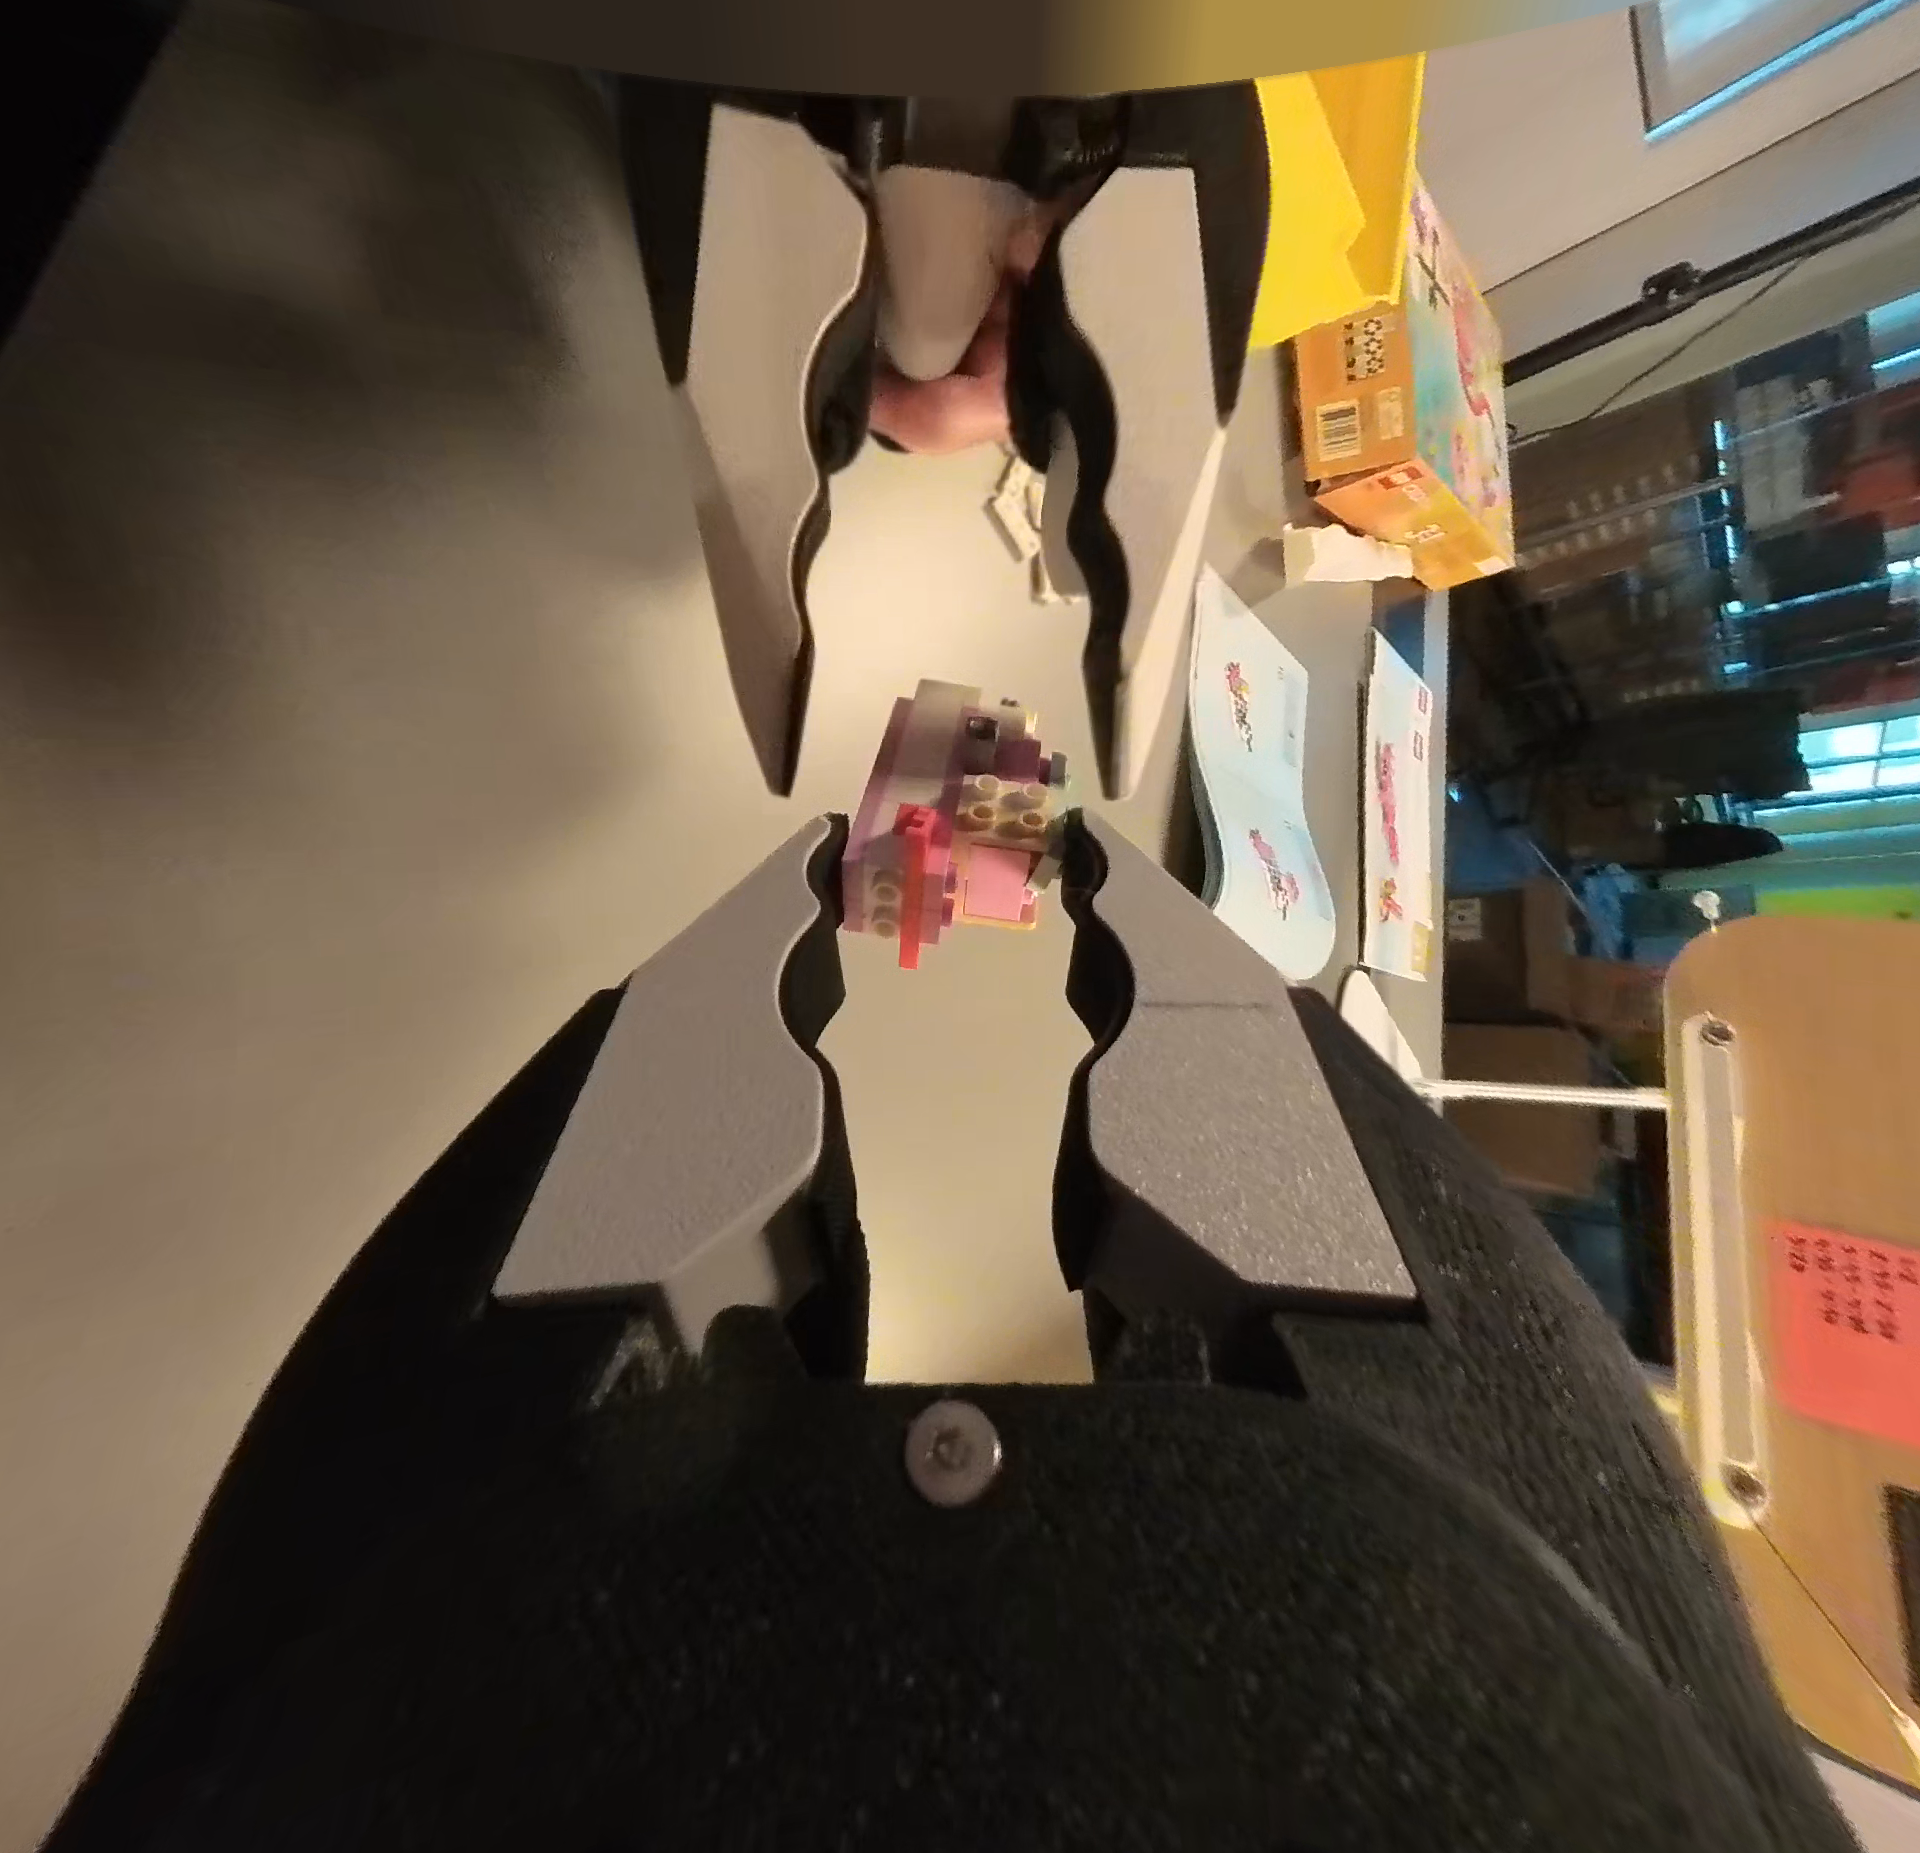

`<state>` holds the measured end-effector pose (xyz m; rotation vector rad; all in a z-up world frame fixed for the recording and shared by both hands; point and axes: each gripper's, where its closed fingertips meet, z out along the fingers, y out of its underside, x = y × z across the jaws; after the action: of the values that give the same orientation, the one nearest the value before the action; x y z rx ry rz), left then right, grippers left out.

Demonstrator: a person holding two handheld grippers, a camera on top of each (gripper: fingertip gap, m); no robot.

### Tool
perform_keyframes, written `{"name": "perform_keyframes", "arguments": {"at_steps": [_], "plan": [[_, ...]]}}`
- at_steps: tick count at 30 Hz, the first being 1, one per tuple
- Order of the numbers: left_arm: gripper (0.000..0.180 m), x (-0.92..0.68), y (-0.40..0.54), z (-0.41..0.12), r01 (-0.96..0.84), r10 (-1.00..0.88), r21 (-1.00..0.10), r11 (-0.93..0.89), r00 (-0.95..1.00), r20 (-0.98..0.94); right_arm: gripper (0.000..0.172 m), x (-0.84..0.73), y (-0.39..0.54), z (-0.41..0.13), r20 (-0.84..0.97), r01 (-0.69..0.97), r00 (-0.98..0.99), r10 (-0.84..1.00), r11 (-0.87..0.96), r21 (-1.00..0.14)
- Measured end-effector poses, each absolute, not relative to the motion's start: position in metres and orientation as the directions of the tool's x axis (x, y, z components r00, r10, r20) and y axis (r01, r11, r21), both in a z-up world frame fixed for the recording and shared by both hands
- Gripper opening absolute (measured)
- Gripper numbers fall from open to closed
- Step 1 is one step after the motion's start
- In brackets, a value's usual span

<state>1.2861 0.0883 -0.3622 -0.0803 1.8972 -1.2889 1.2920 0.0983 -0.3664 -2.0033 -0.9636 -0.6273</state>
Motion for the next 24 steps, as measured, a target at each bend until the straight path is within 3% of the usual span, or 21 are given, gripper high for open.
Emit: {"name": "perform_keyframes", "arguments": {"at_steps": [4, 13, 24], "plan": [[0.036, 1.291, 0.091, -0.366, 0.368, -0.466, -0.765, 0.528, -0.628, -0.624, 0.039, 1.293, 0.097, -0.371, 0.686, 0.802, 0.591, 0.425, -0.395, -0.447], [0.035, 1.3, 0.095, -0.376, 0.359, -0.419, -0.659, 0.661, -0.552, -0.721, 0.039, 1.301, 0.101, -0.378, 0.658, 0.765, 0.634, 0.407, -0.456, -0.455], [0.035, 1.305, 0.099, -0.376, 0.317, -0.47, -0.727, 0.609, -0.594, -0.652, 0.037, 1.305, 0.101, -0.37, 0.67, 0.742, 0.66, 0.339, -0.432, -0.512]]}}
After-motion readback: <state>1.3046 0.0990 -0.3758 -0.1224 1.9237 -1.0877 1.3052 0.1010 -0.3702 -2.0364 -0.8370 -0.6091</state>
